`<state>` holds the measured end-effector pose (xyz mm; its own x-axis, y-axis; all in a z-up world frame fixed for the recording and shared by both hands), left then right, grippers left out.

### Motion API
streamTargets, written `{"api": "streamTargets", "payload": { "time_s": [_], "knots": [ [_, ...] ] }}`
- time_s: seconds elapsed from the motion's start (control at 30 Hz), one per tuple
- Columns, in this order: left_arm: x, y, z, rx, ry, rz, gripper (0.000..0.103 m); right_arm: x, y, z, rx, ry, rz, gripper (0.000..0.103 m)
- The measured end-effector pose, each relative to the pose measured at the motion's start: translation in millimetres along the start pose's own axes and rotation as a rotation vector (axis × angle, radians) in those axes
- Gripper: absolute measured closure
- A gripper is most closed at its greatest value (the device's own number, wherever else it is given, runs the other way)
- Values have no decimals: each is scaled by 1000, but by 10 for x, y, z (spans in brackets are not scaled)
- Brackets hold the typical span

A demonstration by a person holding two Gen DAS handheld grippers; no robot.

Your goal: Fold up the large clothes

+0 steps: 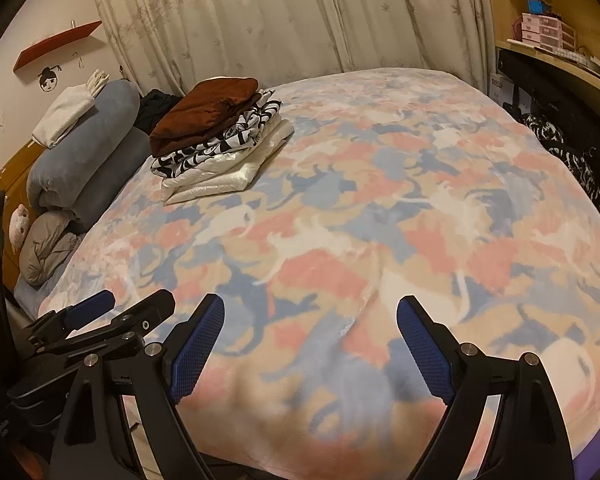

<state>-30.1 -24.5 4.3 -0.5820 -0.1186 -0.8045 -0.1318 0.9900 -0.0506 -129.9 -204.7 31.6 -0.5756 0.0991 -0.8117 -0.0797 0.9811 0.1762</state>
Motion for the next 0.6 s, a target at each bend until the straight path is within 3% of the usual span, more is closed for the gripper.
{"api": "streamTargets", "payload": {
  "time_s": [0.6],
  "knots": [
    [26,11,-21,2,-4,2,23,32,1,-1,12,-12,14,14]
  ]
}}
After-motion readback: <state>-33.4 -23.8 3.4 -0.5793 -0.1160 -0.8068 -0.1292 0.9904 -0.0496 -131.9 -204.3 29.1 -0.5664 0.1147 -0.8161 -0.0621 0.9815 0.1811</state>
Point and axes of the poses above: each gripper's, at about its wrist camera, not at the fingertips, and z roughly the way its jaws point, y to its left, x to its underside, the point moved 4 cm from there along z, roughly the way its jaws point, and after that the axes turned 14 degrees about -y, right-handed, at the moved point
